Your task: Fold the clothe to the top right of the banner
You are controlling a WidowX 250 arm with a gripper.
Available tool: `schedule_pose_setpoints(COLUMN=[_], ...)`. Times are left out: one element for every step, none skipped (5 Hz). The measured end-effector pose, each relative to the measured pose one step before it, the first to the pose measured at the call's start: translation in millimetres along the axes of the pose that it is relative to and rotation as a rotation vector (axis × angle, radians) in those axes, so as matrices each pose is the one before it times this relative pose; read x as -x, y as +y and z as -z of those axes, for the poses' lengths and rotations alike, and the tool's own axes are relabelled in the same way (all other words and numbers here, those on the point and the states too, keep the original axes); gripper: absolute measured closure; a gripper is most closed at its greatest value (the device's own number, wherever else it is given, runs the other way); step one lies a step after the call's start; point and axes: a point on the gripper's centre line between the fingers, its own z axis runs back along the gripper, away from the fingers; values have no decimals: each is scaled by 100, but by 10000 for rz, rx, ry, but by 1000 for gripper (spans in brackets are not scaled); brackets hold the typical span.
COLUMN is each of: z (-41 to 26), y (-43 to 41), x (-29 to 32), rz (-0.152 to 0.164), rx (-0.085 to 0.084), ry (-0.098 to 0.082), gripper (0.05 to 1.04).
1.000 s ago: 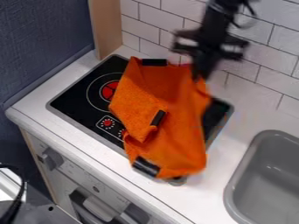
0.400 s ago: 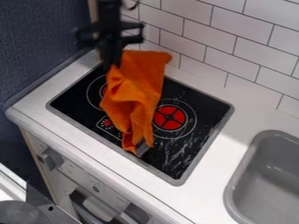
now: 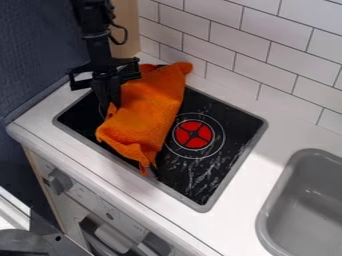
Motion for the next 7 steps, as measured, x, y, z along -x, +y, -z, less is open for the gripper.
schedule_pose_setpoints(z=[-75, -3504, -2974, -2752, -485, 1437, 27], y=[-249, -724, -1712, -2650, -2837, -3642, -2796], x=[394, 609, 897, 1248, 1258, 1908, 3310], rz=[228, 235, 357, 577, 481, 297, 979], rx=[-370, -196, -367, -264, 129, -88, -201], ry=[-237, -1045, -769, -461, 77, 288, 755], gripper=[635, 321, 85, 83, 83, 83, 83])
